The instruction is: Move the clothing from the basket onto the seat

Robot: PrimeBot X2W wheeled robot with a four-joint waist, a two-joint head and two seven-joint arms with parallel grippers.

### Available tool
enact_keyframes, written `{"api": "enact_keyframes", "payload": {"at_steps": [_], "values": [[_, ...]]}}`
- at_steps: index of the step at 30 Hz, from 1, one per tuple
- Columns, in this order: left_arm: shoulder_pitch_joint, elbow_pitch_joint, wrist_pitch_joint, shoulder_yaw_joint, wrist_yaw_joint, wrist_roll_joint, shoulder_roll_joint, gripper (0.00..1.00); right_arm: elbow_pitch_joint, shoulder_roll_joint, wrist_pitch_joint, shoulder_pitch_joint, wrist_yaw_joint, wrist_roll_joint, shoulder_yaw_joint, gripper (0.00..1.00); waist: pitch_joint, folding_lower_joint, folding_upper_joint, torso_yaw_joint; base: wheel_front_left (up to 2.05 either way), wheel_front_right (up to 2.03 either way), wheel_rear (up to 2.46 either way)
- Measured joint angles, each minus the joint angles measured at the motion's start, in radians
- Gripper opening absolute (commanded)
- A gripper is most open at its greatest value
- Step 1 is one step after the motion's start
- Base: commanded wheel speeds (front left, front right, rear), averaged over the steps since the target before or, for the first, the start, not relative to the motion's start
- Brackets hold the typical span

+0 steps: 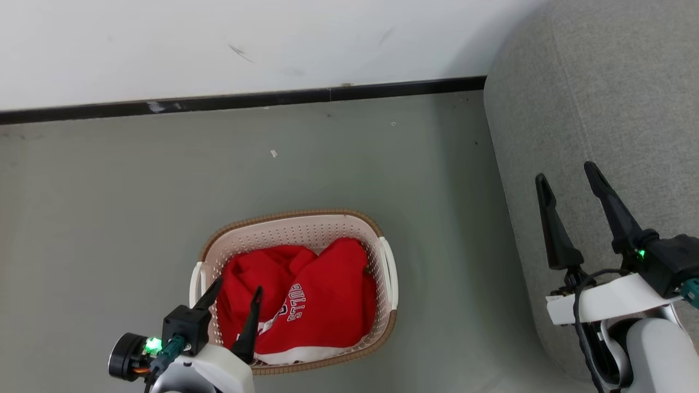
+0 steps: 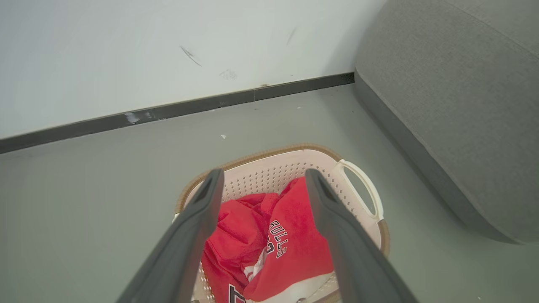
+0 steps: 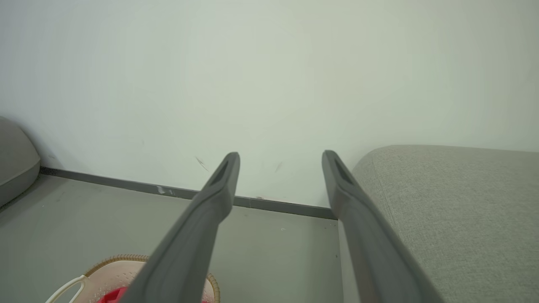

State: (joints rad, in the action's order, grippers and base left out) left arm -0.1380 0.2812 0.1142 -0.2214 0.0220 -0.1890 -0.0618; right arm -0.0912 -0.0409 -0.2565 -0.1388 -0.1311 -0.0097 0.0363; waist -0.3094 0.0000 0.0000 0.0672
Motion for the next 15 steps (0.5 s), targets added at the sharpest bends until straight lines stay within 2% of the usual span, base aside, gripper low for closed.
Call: {"api": "enact_keyframes", "payload": {"at_steps": [15], "values": [[-0.151,0.091,-0.018,-0.075,0.024,0.015,0.016,1.0,-0.008,-0.002,0.0,-0.16,0.0,0.001,-0.039,1.0,-0.189,0.0,0.0,0.013,0.0,0.0,0.0]]}}
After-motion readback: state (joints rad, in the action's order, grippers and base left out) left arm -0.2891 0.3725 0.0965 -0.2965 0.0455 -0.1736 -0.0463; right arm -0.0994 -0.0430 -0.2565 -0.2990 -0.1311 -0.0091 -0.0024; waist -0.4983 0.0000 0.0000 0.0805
